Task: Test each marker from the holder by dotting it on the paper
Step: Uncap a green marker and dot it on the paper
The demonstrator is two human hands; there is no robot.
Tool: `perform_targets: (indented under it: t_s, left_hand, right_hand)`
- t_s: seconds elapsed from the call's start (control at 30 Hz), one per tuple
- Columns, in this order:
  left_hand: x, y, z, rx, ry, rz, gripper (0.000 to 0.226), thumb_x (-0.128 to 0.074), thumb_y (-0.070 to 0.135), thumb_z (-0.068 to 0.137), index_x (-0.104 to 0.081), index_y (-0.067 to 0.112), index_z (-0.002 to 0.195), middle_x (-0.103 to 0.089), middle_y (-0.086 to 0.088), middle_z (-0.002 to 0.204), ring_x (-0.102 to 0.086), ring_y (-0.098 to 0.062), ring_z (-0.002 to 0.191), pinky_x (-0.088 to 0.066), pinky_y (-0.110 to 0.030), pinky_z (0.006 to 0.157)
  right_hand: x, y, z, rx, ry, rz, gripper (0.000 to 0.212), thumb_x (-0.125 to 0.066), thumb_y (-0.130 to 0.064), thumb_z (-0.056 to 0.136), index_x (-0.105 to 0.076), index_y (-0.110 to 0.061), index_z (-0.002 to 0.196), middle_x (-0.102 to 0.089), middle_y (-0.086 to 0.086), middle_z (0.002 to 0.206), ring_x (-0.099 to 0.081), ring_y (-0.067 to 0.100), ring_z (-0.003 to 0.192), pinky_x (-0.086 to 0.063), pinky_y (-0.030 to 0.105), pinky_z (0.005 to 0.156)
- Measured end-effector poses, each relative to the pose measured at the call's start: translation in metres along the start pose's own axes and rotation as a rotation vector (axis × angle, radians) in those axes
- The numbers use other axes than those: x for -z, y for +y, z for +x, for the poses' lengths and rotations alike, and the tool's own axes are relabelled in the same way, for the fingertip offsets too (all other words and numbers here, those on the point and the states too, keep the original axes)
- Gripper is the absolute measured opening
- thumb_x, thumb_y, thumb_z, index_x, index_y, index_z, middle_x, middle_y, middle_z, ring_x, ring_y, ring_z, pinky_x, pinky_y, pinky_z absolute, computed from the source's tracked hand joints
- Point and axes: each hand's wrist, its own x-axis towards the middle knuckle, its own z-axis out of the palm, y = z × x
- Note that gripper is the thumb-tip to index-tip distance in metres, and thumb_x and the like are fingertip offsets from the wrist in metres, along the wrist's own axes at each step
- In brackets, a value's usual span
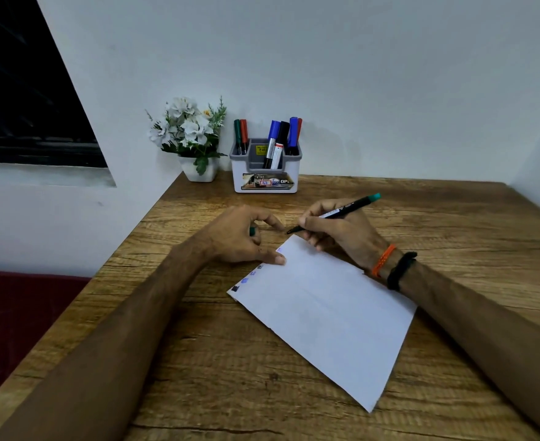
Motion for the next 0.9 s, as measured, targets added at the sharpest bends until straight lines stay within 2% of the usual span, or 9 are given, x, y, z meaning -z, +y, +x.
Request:
perform_targets:
  t_s: [0.13,0.33,0.43,0.5,0.67,0.77,0.83,0.87,0.9]
  left_hand:
    - [0.0,0.0,0.0,0.0,-0.012,-0.002,0.057,-0.086,0.049,0.059,-0.066,0.034,0.11,-0.049,0.01,0.057,-0.042,-0.003,0.049,-0.039,-0.021,0.059]
    - [0.001,0.003,0.0,0.009,-0.041,-0.009,0.055,-0.086,0.046,0.062,-0.066,0.03,0.111,-0.046,0.014,0.052,-0.043,0.003,0.043,-0.036,-0.019,0.058]
    - [0.002,0.004,-0.001,0.009,-0.03,-0.019,0.05,-0.085,0.04,0.066,-0.067,0.027,0.111,-0.048,0.023,0.048,-0.046,0.005,0.047,-0.038,-0.019,0.062]
    - [0.002,0.003,-0.001,0.009,-0.041,-0.024,0.051,-0.086,0.038,0.066,-0.067,0.027,0.111,-0.049,0.028,0.045,-0.046,0.003,0.048,-0.042,-0.021,0.067]
    - [0.0,-0.004,0.002,0.004,-0.062,-0.019,0.051,-0.085,0.046,0.064,-0.066,0.034,0.11,-0.042,0.014,0.046,-0.042,-0.007,0.047,-0.042,-0.023,0.064]
    - [0.001,-0.003,0.002,0.012,-0.057,0.002,0.055,-0.084,0.047,0.064,-0.066,0.033,0.114,-0.047,0.016,0.043,-0.043,-0.004,0.048,-0.045,-0.025,0.069]
    - [0.001,0.001,0.001,0.003,-0.059,0.005,0.058,-0.084,0.045,0.065,-0.065,0.032,0.118,-0.057,0.006,0.055,-0.044,0.0,0.05,-0.043,-0.023,0.07]
    - [0.002,0.003,0.0,-0.004,-0.057,0.012,0.059,-0.084,0.044,0.066,-0.065,0.03,0.12,-0.062,0.01,0.071,-0.044,0.001,0.052,-0.042,-0.023,0.072]
    - [0.002,0.004,-0.001,-0.009,-0.054,0.02,0.059,-0.084,0.042,0.067,-0.065,0.029,0.122,-0.057,0.02,0.084,-0.045,0.003,0.054,-0.04,-0.022,0.073]
  right_hand:
    - [-0.007,-0.001,-0.001,-0.058,0.007,0.008,0.011,-0.062,0.002,0.091,-0.067,0.002,0.081,-0.069,0.012,0.064,-0.064,0.016,0.048,-0.053,0.023,0.045]
    - [-0.012,0.004,0.0,-0.07,-0.008,-0.046,0.005,-0.066,0.005,0.086,-0.07,0.007,0.086,-0.072,0.017,0.071,-0.071,0.019,0.059,-0.06,0.025,0.056]
    - [-0.013,0.002,-0.001,-0.055,-0.055,-0.058,0.007,-0.065,0.006,0.087,-0.072,0.004,0.087,-0.073,0.017,0.073,-0.071,0.019,0.06,-0.06,0.025,0.059]
    - [-0.013,0.002,-0.001,-0.045,-0.058,-0.07,0.009,-0.064,0.007,0.087,-0.072,0.003,0.086,-0.073,0.016,0.072,-0.07,0.018,0.058,-0.06,0.025,0.057]
    - [-0.015,0.004,-0.004,-0.02,0.016,-0.147,0.008,-0.064,0.005,0.085,-0.072,0.004,0.082,-0.072,0.016,0.067,-0.064,0.016,0.051,-0.053,0.024,0.048]
    - [-0.017,0.006,-0.005,-0.011,0.044,-0.188,0.008,-0.064,0.004,0.082,-0.072,0.004,0.08,-0.07,0.018,0.064,-0.062,0.015,0.047,-0.05,0.022,0.045]
    - [-0.018,0.006,-0.005,-0.009,0.046,-0.205,0.007,-0.065,0.004,0.082,-0.072,0.005,0.08,-0.07,0.016,0.063,-0.061,0.014,0.045,-0.049,0.021,0.044]
    - [-0.018,0.006,-0.005,-0.009,0.044,-0.212,0.007,-0.066,0.003,0.082,-0.072,0.005,0.08,-0.07,0.016,0.062,-0.061,0.014,0.045,-0.048,0.021,0.043]
    - [-0.017,0.006,-0.005,-0.01,0.043,-0.216,0.007,-0.066,0.002,0.083,-0.072,0.004,0.08,-0.07,0.016,0.062,-0.061,0.014,0.044,-0.048,0.021,0.043]
